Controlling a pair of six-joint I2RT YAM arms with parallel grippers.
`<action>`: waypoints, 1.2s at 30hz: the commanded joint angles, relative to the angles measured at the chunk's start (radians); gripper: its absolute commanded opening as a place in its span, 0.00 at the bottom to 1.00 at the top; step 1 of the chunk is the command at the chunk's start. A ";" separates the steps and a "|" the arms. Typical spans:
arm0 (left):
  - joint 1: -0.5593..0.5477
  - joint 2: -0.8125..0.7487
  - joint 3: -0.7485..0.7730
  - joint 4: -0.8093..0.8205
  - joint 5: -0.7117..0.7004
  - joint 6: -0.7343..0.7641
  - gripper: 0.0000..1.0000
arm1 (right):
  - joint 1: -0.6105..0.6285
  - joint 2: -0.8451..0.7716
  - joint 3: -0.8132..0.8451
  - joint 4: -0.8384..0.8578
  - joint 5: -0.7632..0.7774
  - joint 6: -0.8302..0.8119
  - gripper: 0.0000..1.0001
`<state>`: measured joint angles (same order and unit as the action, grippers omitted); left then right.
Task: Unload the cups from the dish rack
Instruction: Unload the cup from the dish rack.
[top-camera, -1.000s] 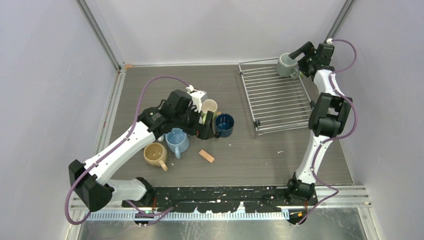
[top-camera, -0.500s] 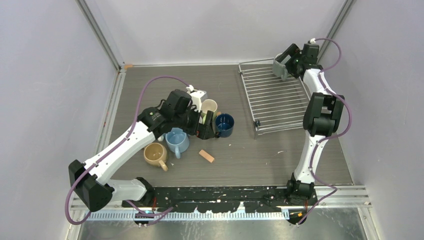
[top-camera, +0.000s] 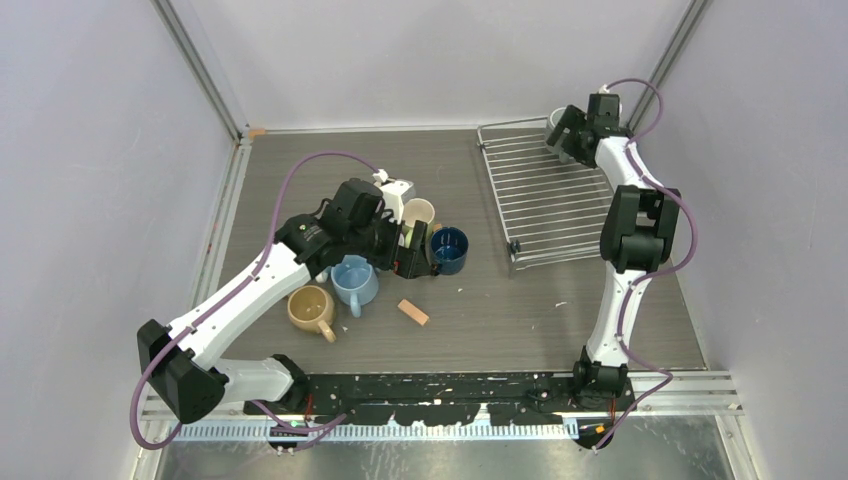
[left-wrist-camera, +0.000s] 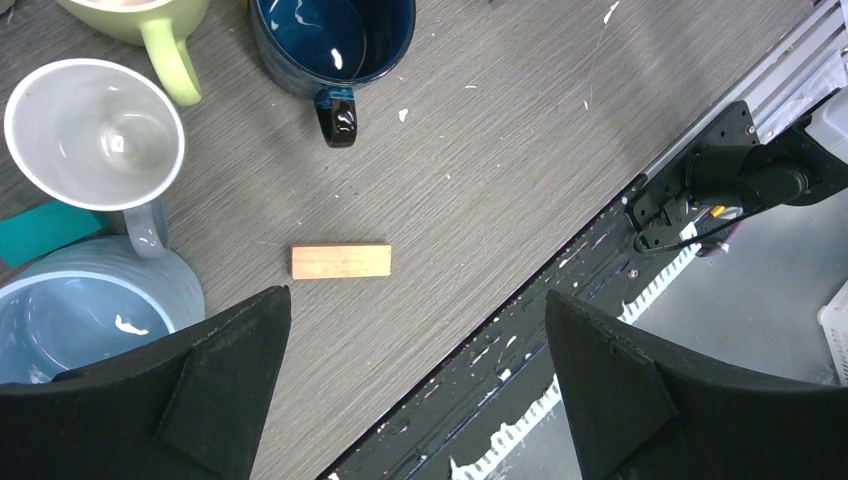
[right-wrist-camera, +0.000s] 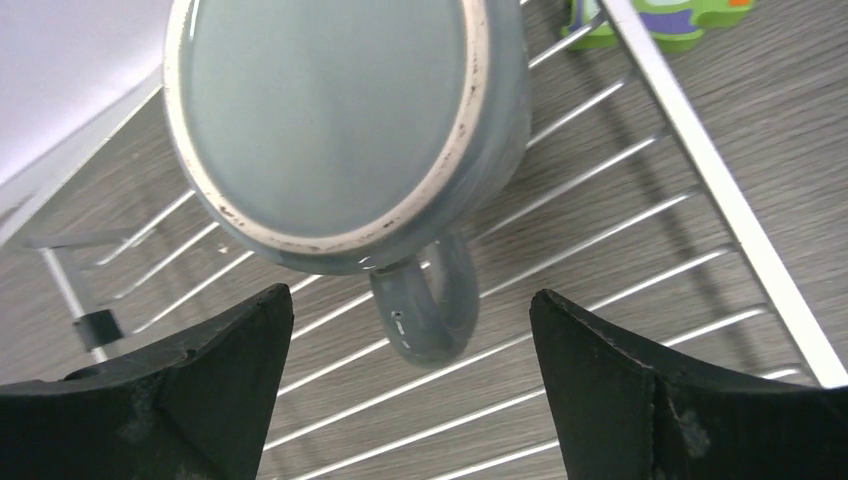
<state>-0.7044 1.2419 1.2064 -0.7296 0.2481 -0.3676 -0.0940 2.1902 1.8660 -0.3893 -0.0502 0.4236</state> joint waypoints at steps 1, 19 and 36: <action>0.006 -0.011 0.023 0.042 0.019 -0.010 1.00 | 0.018 -0.031 0.031 -0.003 0.111 -0.123 0.89; 0.009 0.001 0.024 0.033 -0.012 -0.002 1.00 | 0.062 0.036 0.052 0.024 0.181 -0.257 0.54; 0.020 0.008 0.019 0.034 -0.008 -0.004 1.00 | 0.077 0.065 0.069 0.053 0.240 -0.279 0.34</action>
<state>-0.6922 1.2488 1.2064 -0.7296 0.2428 -0.3672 -0.0280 2.2539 1.8946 -0.3813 0.1581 0.1593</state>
